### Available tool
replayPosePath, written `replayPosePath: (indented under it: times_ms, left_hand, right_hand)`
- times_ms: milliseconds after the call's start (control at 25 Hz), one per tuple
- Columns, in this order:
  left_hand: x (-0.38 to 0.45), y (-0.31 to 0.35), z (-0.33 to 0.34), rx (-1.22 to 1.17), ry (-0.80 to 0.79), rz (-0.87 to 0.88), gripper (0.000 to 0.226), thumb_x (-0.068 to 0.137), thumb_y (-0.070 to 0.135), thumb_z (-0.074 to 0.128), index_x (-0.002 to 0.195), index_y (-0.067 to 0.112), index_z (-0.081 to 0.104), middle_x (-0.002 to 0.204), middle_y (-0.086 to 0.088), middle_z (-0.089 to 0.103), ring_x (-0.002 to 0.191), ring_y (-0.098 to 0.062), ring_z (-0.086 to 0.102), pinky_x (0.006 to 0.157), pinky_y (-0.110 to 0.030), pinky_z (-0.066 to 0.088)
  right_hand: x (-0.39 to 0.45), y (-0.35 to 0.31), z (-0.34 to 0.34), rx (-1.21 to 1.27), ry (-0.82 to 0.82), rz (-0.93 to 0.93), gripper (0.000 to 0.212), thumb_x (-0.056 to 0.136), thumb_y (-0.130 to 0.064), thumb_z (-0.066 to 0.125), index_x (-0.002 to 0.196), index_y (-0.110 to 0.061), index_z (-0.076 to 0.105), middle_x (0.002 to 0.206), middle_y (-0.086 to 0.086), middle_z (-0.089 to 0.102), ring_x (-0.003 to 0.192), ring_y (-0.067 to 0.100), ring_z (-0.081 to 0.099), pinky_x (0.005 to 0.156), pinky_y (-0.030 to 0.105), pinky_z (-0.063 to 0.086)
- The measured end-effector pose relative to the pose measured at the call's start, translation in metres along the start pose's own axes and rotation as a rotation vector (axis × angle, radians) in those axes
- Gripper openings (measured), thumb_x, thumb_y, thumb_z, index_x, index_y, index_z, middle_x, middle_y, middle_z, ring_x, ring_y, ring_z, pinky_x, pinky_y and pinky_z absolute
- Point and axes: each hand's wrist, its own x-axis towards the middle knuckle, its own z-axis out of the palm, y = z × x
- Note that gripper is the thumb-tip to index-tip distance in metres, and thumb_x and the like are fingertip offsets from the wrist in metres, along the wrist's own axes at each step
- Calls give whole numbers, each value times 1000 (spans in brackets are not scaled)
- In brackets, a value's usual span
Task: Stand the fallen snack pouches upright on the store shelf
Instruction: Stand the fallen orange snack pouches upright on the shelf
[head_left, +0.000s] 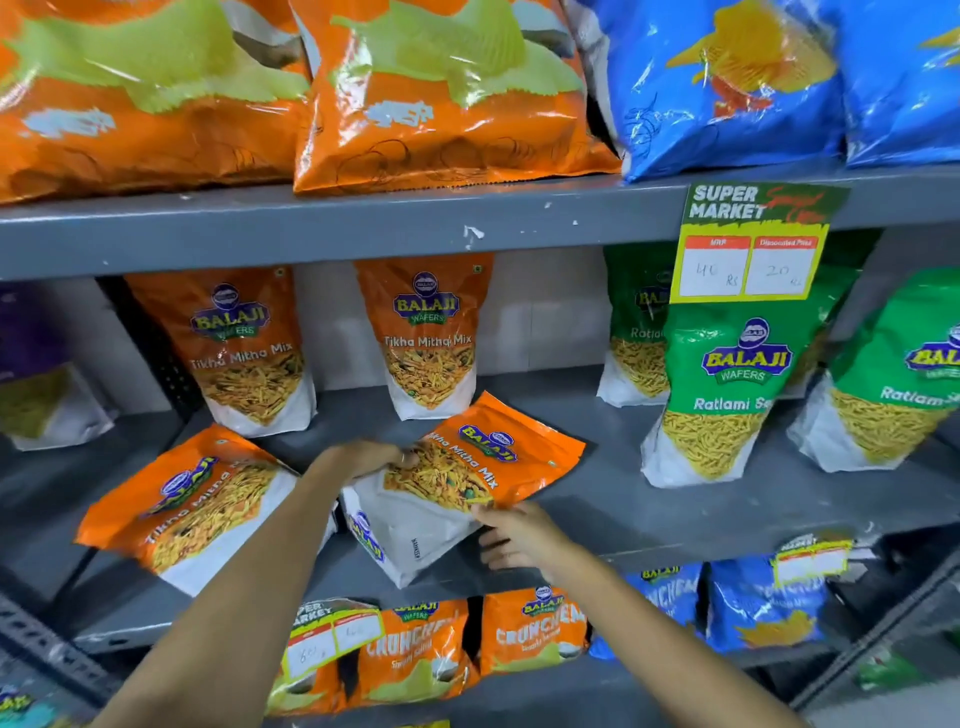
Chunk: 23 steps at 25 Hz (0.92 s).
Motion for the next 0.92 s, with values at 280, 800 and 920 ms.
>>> replayPosePath:
  times_ms: [280, 800, 920]
  left_hand:
    - [-12, 4, 16, -268, 57, -240, 23, 72, 23, 75, 82, 9, 59, 100, -11, 62, 95, -28, 59, 94, -33, 45]
    - [-56, 22, 70, -715, -127, -323, 13, 78, 7, 68, 81, 6, 55, 84, -11, 57, 78, -24, 53, 81, -37, 43]
    - [-64, 31, 78, -803, -29, -170, 14, 78, -1, 66, 91, 2, 61, 95, -14, 64, 92, -29, 60, 88, -43, 47]
  right_hand:
    - [-9, -1, 21, 604, 52, 162, 31, 71, -17, 75, 90, -4, 54, 88, 16, 61, 80, 29, 60, 66, 36, 52]
    - [-31, -4, -23, 523, 36, -27, 16, 74, 5, 65, 87, -4, 62, 79, 14, 70, 75, 30, 66, 74, 38, 54]
    - [-32, -9, -37, 518, 58, -174, 45, 69, 12, 65, 112, 0, 56, 105, 23, 66, 97, 37, 63, 81, 45, 52]
